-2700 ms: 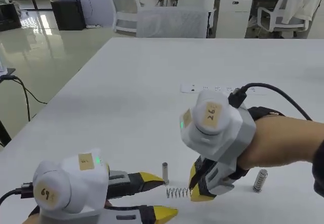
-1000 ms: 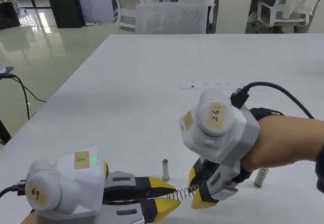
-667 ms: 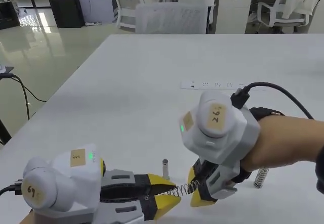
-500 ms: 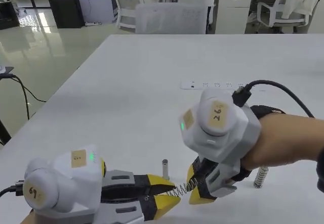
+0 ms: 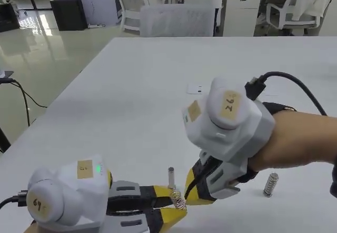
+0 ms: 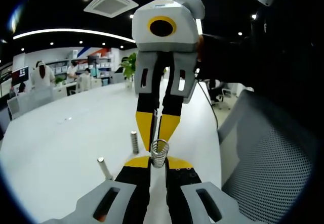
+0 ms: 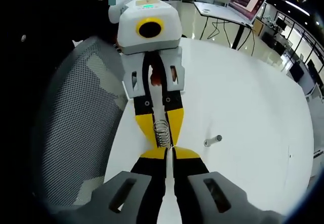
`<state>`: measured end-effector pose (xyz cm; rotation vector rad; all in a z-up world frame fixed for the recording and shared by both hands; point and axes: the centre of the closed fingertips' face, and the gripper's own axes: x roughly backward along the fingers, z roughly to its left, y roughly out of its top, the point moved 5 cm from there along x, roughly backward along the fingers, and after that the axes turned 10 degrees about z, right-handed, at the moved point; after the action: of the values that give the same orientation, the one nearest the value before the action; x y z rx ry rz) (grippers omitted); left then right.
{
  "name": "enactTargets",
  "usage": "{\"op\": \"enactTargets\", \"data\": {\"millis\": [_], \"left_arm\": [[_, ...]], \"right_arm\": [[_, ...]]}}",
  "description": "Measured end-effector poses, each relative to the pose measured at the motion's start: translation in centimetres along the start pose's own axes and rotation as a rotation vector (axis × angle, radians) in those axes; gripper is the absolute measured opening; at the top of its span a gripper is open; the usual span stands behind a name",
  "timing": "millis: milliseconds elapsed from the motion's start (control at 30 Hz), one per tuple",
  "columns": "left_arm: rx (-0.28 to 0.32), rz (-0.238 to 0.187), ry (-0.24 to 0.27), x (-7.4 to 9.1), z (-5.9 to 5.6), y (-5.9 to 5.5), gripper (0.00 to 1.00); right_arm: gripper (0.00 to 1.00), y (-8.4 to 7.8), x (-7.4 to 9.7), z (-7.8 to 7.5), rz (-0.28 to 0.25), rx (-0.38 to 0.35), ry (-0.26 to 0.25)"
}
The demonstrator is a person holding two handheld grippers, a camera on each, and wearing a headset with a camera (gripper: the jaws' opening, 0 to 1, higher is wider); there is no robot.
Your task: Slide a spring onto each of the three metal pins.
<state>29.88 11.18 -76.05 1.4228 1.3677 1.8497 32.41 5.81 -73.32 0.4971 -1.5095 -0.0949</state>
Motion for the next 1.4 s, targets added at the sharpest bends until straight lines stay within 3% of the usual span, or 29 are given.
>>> {"op": "enactTargets", "data": {"millis": [200,500,867,1100,1400], "left_arm": [[-0.006,0.002,0.01,0.0,0.1,0.1,0.03],[-0.026,0.042,0.008,-0.2,-0.1,-0.3,0.03],[-0.027,0.044,0.008,-0.2,0.0,-0.3,0.03],[-0.024,0.047,0.012,-0.1,0.0,-0.4,0.03],[-0.019,0.049,0.015,-0.1,0.0,-0.5,0.03]], "right_arm": [[0.07,0.1,0.1,0.5,0.021,0.006,0.006],[0.1,2.0,1.2,1.1,-0.005,0.058,-0.028],[0.09,3.1,0.4,1.6,0.0,0.094,-0.009],[0.08,2.7,0.6,1.4,0.004,0.091,-0.017],[0.08,0.9,1.3,1.1,0.034,0.04,-0.016]]}}
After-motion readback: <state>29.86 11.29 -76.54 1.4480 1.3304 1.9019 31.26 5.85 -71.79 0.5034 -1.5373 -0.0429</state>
